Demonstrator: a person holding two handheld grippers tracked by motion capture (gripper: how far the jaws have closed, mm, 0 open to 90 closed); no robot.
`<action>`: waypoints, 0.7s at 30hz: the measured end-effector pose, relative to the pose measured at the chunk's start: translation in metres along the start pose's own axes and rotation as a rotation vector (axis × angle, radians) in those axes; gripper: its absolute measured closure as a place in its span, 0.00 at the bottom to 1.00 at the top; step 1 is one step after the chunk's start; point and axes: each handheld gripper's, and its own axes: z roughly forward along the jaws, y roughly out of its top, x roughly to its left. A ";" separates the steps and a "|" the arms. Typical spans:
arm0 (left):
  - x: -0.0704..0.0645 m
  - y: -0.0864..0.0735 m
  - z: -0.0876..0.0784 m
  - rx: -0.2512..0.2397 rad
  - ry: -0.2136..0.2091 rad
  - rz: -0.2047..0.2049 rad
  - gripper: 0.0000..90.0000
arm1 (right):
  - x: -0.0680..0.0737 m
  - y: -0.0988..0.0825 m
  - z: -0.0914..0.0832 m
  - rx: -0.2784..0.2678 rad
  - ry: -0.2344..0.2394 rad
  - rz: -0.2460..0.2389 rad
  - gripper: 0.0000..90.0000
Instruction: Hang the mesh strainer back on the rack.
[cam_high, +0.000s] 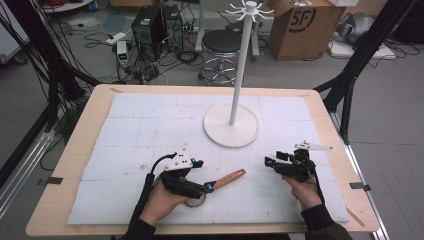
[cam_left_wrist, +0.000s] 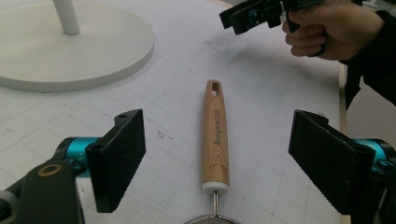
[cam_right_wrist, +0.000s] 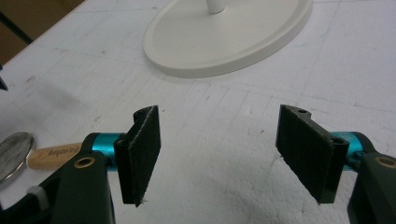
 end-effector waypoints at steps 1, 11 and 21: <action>0.001 0.001 0.003 0.017 0.002 -0.003 0.26 | -0.001 0.000 -0.001 -0.003 0.000 0.001 0.34; -0.001 0.001 0.030 0.139 -0.028 0.026 0.41 | -0.005 0.000 -0.007 -0.021 -0.007 0.009 0.34; 0.001 -0.004 0.049 0.277 -0.053 0.035 0.47 | -0.005 0.001 -0.009 -0.029 -0.013 0.015 0.34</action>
